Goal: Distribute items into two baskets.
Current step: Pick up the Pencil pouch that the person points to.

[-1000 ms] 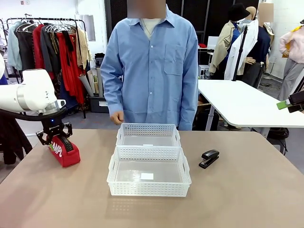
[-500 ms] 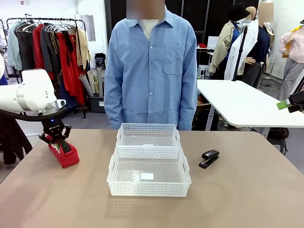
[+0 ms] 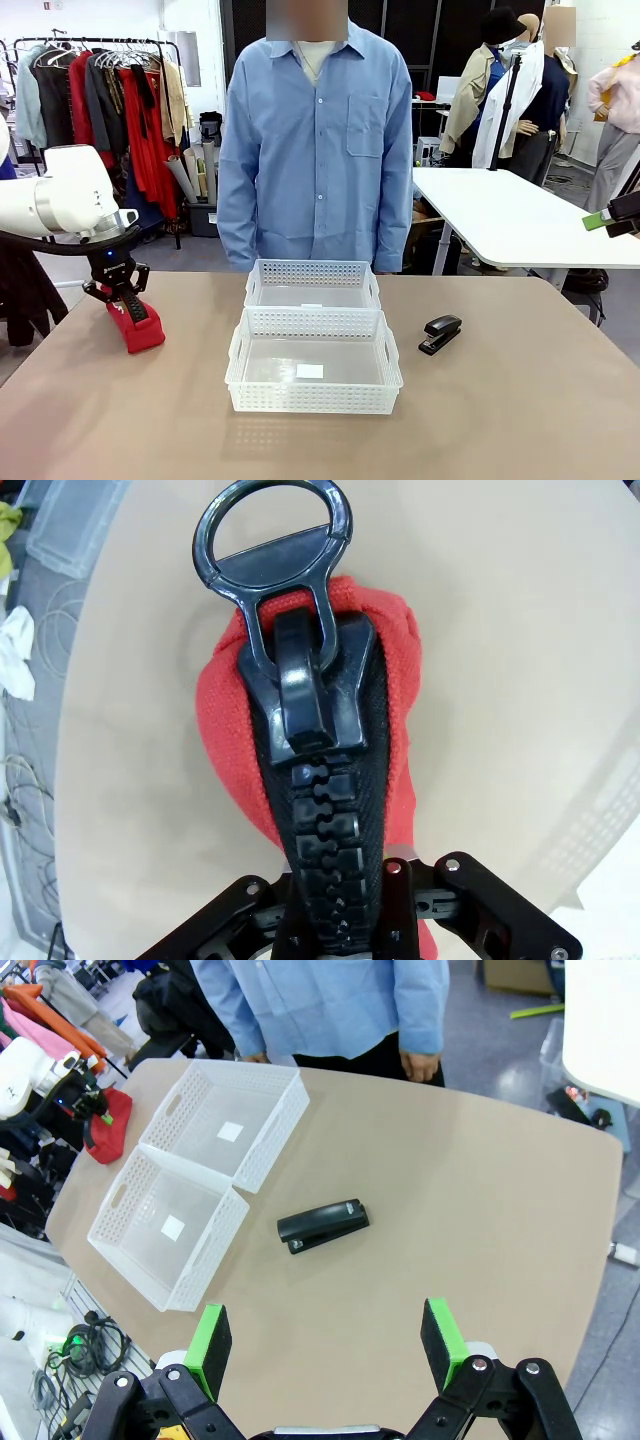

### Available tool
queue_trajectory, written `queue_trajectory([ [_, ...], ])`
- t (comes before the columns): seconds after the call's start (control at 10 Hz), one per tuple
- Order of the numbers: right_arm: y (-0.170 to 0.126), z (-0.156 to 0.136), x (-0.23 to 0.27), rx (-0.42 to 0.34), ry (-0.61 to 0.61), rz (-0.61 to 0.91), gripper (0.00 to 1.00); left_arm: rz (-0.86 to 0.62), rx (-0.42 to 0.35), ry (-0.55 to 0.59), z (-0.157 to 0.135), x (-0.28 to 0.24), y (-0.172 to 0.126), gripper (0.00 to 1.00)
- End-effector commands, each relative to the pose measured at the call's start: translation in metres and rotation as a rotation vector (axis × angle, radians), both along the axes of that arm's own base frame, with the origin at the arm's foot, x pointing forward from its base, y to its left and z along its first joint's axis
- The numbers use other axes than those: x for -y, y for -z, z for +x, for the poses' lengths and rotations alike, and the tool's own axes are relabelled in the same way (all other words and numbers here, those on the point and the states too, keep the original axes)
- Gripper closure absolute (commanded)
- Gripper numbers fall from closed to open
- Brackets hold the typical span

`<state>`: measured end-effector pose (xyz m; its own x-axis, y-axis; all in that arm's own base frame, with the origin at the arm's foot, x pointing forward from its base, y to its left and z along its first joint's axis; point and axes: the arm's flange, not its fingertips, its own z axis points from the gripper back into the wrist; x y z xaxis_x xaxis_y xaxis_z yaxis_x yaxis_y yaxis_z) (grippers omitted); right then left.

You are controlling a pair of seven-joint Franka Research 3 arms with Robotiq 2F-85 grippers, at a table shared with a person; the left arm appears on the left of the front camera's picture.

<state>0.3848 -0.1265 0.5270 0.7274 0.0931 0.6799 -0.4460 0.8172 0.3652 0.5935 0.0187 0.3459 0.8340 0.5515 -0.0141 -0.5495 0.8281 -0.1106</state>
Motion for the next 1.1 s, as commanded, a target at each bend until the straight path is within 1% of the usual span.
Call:
queue_trajectory([
  [0.0, 0.0, 0.001, -0.001, 0.008, -0.003, 0.009, 0.0, 0.01, 0.002, 0.004, 0.0, 0.0, 0.0, 1.0],
  [0.8, 0.0, 0.001, -0.001, 0.008, -0.003, 0.009, 0.0, 0.0, 0.0, 0.0, 0.0, 0.0, 0.0, 1.0],
  [0.9, 0.0, 0.001, -0.001, 0.008, -0.003, 0.009, 0.0, 0.006, -0.06, 0.091, 0.007, 0.007, -0.013, 1.0],
  [1.0, 0.0, 0.001, -0.001, 0.008, -0.003, 0.009, 0.0, 0.035, -0.089, 0.163, 0.012, 0.012, -0.03, 1.0],
])
